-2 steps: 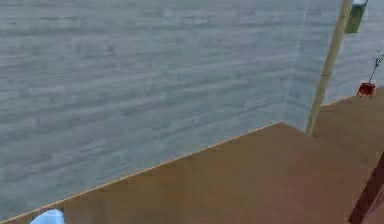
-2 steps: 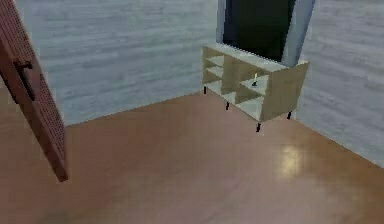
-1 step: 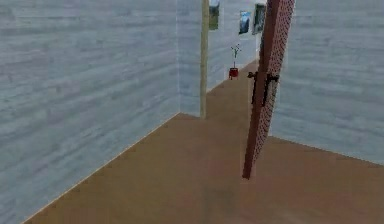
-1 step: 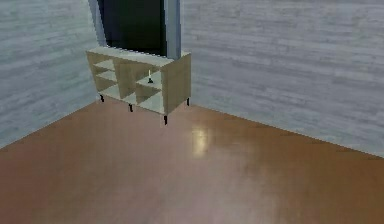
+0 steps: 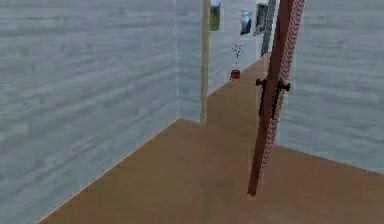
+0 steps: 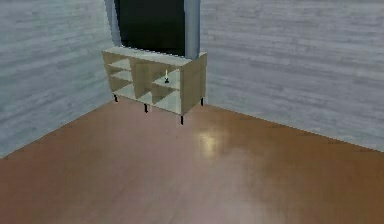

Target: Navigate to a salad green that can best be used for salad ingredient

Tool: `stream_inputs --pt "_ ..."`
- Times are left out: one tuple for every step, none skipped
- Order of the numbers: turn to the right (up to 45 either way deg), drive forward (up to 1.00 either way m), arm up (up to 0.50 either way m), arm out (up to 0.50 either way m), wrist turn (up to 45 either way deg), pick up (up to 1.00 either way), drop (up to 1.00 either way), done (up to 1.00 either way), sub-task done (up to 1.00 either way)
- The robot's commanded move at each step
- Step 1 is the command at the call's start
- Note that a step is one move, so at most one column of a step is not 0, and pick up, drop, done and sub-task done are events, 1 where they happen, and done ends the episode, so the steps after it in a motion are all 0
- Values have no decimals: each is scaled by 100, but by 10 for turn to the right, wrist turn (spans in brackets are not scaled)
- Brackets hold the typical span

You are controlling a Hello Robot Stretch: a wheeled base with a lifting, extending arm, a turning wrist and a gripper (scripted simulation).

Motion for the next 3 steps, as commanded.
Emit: stream_inputs --pt "0 100 0 0 0 0 0 0 0" --pt "60 0 0 0 0 0 0 0 0" --pt "30 0 0 0 0 0 0 0 0"
